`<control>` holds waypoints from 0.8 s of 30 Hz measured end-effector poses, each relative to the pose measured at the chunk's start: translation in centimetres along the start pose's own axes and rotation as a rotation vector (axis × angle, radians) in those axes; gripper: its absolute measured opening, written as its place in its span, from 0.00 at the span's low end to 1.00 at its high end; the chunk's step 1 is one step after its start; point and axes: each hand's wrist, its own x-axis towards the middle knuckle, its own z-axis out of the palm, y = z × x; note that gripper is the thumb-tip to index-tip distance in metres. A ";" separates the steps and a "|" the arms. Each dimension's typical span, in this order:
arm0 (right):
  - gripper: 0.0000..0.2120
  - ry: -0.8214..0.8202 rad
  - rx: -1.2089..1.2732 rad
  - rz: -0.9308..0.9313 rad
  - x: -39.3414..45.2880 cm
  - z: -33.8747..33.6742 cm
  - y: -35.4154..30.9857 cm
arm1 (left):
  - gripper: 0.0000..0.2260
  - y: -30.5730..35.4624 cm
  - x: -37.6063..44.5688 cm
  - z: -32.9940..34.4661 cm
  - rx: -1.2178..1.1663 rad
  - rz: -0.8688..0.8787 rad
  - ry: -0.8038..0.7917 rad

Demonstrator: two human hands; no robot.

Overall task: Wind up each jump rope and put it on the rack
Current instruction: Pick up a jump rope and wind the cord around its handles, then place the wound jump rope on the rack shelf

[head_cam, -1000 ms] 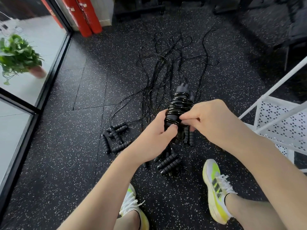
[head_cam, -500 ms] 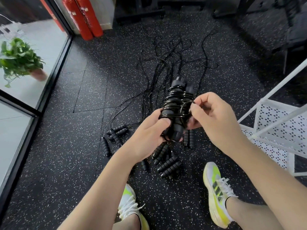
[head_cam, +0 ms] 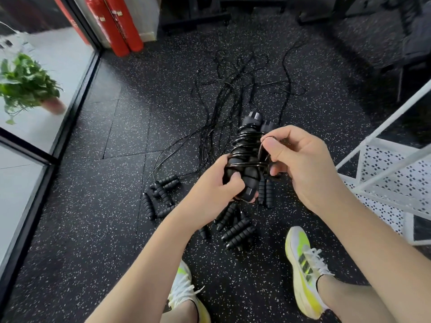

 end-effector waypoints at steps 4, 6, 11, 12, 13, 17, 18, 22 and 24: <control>0.08 0.052 0.144 0.051 0.0 0.4 0.2 | 0.12 0.1 0.1 0.2 0.077 0.007 0.001; 0.05 0.086 -0.041 -0.008 0.1 0.2 0.3 | 0.11 0.3 -0.1 0.6 0.111 0.011 0.023; 0.15 0.226 -0.148 0.034 0.0 0.1 0.3 | 0.08 1.4 -0.6 2.9 0.084 0.051 0.125; 0.21 0.239 -0.167 0.080 -0.2 0.0 0.5 | 0.09 1.7 -0.7 3.4 0.072 0.048 0.132; 0.26 0.219 -0.156 0.127 -0.5 -0.2 0.5 | 0.10 2.0 -0.7 3.8 0.059 0.048 0.139; 0.26 0.165 -0.036 0.196 -2.0 -1.4 -0.9 | 0.16 3.7 -1.3 5.7 0.082 0.091 0.162; 0.22 0.192 -0.047 0.179 -2.4 -1.9 -1.6 | 0.18 4.4 -1.5 6.4 0.114 0.110 0.165; 0.15 0.250 -0.064 0.122 -4.2 -4.3 -4.7 | 0.22 7.8 -2.9 9.4 0.279 0.223 0.222; 0.17 0.280 -0.086 0.102 -5.4 -5.9 -6.7 | 0.28 9.8 -4.0 11.1 0.401 0.313 0.243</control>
